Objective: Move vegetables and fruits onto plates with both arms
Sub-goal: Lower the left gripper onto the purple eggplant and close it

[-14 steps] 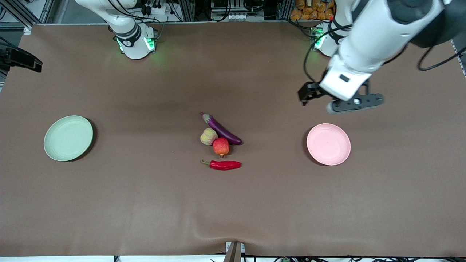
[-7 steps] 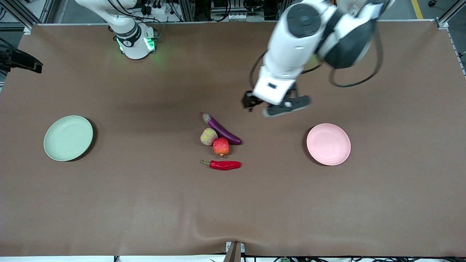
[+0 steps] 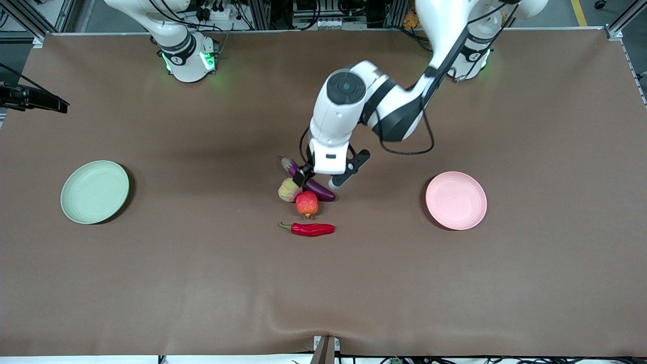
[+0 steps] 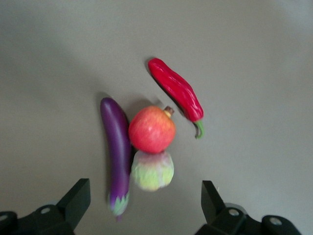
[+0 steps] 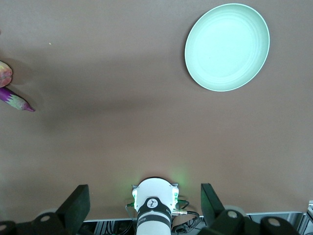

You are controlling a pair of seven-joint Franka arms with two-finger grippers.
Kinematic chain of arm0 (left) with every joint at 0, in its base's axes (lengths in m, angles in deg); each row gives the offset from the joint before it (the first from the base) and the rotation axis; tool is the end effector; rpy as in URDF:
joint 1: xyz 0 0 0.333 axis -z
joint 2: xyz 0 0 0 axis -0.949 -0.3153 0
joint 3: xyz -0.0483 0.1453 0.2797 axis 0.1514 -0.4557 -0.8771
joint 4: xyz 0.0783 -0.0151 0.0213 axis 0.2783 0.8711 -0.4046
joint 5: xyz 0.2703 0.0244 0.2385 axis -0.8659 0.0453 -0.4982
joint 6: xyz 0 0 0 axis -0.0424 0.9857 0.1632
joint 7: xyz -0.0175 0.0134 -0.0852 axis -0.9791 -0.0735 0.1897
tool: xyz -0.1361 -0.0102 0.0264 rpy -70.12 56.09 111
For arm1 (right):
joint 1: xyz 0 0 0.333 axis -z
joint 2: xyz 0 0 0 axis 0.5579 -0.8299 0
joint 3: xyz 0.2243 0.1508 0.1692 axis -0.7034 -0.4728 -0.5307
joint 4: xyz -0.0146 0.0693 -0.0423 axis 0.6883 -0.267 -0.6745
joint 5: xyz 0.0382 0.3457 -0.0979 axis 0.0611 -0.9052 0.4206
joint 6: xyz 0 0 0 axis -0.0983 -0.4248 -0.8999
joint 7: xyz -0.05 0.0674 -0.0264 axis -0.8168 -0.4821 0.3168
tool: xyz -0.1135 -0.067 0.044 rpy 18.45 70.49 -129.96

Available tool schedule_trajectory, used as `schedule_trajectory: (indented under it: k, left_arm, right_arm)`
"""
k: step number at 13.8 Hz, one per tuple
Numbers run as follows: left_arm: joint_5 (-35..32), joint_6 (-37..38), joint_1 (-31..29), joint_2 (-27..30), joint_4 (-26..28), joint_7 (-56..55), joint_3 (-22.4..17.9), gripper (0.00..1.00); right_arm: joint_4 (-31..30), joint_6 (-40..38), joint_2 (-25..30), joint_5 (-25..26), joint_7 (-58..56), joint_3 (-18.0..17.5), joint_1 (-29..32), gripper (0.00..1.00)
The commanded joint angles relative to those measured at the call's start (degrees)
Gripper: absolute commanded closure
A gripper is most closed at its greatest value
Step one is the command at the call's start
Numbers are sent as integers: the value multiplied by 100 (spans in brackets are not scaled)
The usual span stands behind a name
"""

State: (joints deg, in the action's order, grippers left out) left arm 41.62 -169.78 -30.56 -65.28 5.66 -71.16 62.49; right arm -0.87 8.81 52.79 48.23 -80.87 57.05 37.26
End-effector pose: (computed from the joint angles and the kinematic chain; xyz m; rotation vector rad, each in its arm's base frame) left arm 0.5102 -0.5158 0.3471 2.6204 1.2403 -0.0182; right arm 0.4908 -0.0613 0.5857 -3.0549 0.1227 0.5136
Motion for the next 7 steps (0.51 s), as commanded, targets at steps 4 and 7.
schedule_trajectory:
  k: [4, 7]
  left_arm:
    - [-172, 163, -45, -236, 167, -676, -140, 0]
    - [-496, 120, -2, -173, 765, -613, -131, 0]
  right_arm:
    - [149, -34, -547, 277, -72, -45, 25, 0]
    - [140, 45, -635, 295, -72, -62, -53, 0]
